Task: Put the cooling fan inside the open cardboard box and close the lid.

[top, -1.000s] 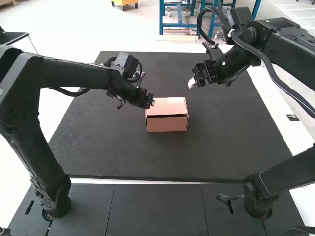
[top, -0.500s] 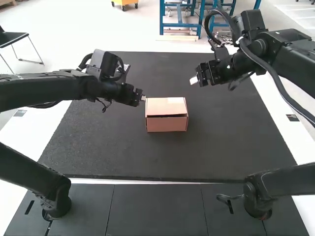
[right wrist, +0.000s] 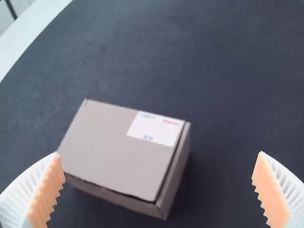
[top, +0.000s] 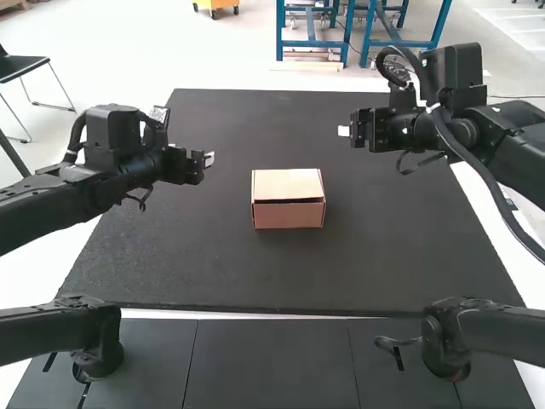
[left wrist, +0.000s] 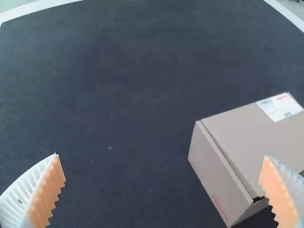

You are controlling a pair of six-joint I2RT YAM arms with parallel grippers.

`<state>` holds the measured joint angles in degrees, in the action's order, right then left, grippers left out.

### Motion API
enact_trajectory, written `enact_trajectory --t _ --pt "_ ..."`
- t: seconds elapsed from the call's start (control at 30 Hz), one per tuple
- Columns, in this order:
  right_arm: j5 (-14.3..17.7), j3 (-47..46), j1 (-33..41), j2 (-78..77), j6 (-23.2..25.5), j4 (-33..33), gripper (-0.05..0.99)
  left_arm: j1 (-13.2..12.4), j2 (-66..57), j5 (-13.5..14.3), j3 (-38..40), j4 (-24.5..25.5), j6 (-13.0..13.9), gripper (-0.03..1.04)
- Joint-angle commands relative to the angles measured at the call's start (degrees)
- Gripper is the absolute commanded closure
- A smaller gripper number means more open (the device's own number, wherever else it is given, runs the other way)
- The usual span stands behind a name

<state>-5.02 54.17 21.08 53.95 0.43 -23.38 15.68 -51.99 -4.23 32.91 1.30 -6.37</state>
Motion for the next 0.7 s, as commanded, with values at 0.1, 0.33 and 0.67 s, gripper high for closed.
enact_trajectory --t 0.1,0.33,0.67 --pt "4.4 -8.6 -2.0 -7.0 3.9 4.9 0.03 -2.9 6.8 -3.1 -7.0 -5.3 3.8 0.05" --pt "5.3 -19.5 -8.3 -19.1 3.5 9.8 0.03 -6.0 14.3 -6.1 -14.2 -11.6 3.9 0.05" --pt "5.0 -29.5 -15.9 -30.8 -2.4 17.7 0.03 -9.8 27.4 -6.8 -23.2 -19.9 4.3 0.05"
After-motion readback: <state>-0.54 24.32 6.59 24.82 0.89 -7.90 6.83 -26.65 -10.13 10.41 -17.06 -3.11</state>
